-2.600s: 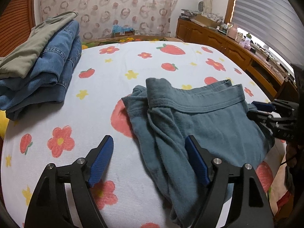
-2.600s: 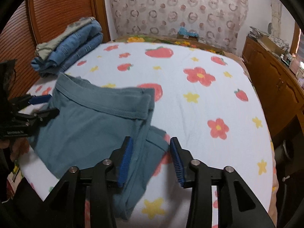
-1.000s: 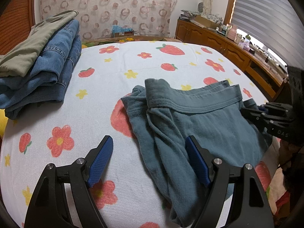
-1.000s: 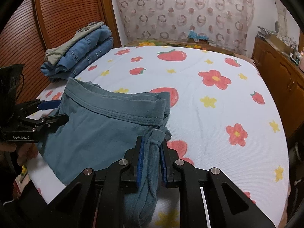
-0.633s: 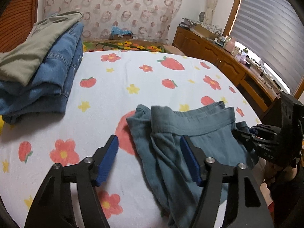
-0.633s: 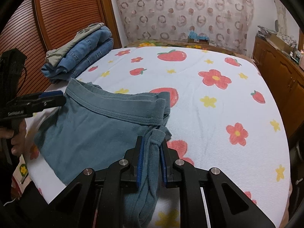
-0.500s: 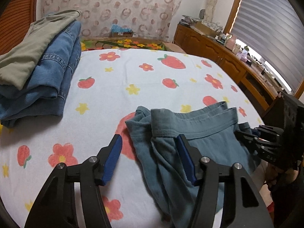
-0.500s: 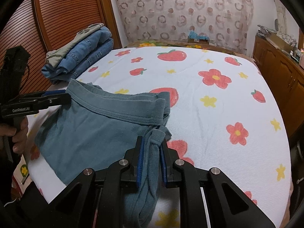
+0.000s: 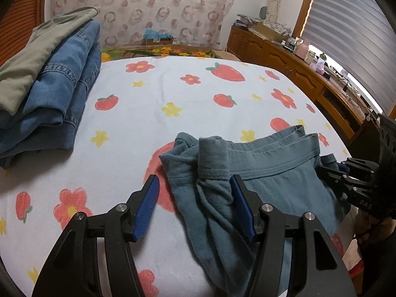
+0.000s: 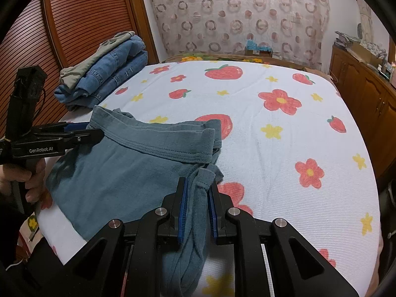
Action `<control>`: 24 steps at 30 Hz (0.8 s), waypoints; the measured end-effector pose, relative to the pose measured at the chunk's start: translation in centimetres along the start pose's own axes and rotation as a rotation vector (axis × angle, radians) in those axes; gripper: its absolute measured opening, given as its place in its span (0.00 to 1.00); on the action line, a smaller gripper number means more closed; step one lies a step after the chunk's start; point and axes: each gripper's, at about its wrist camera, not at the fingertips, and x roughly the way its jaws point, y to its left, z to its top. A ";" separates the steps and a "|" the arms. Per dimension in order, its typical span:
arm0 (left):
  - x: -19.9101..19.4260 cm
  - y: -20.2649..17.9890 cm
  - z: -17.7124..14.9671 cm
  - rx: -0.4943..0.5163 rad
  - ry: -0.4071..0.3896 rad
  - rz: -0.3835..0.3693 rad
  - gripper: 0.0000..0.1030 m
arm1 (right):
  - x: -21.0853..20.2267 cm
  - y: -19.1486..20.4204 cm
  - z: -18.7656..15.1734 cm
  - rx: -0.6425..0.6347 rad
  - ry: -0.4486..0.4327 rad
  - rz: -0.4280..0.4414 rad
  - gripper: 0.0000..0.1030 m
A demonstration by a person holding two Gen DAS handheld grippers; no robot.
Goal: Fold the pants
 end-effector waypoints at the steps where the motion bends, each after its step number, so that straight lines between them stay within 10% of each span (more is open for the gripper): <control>1: 0.0 -0.1 0.0 0.002 -0.002 0.001 0.57 | 0.0 0.0 0.0 0.000 0.000 0.000 0.15; 14: -0.2 -1.2 0.2 0.033 -0.017 -0.039 0.23 | 0.0 0.0 0.0 0.002 0.000 0.003 0.15; 24: -2.4 -2.2 -0.1 0.039 -0.083 -0.043 0.19 | 0.4 -0.1 0.1 0.021 -0.001 0.014 0.15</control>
